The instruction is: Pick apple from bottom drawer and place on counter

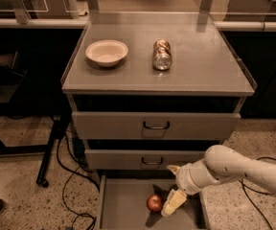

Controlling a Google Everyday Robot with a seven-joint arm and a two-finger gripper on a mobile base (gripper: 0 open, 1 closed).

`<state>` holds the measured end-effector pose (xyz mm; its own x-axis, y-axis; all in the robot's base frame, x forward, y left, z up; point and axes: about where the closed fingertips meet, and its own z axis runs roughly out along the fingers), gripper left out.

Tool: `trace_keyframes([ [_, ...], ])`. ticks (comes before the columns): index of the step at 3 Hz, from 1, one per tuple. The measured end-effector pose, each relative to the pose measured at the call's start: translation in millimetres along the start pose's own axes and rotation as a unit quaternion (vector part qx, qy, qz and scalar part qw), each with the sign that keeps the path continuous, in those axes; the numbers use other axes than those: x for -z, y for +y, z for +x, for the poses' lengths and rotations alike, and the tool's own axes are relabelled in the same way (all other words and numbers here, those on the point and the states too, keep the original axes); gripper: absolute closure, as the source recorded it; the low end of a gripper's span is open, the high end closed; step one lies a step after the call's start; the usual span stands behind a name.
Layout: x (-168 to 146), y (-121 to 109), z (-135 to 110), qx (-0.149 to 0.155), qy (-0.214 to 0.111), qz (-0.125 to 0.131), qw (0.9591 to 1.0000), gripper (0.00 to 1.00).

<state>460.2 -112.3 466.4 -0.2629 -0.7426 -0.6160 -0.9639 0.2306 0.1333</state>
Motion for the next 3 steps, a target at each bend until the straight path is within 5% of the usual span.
trace_keyframes([
  [1,-2.6,-0.7,1.7,0.000,-0.001,-0.001,1.0000,0.00],
  [3,-59.8,-26.6,44.2,-0.003,-0.015,-0.018,0.9997,0.00],
])
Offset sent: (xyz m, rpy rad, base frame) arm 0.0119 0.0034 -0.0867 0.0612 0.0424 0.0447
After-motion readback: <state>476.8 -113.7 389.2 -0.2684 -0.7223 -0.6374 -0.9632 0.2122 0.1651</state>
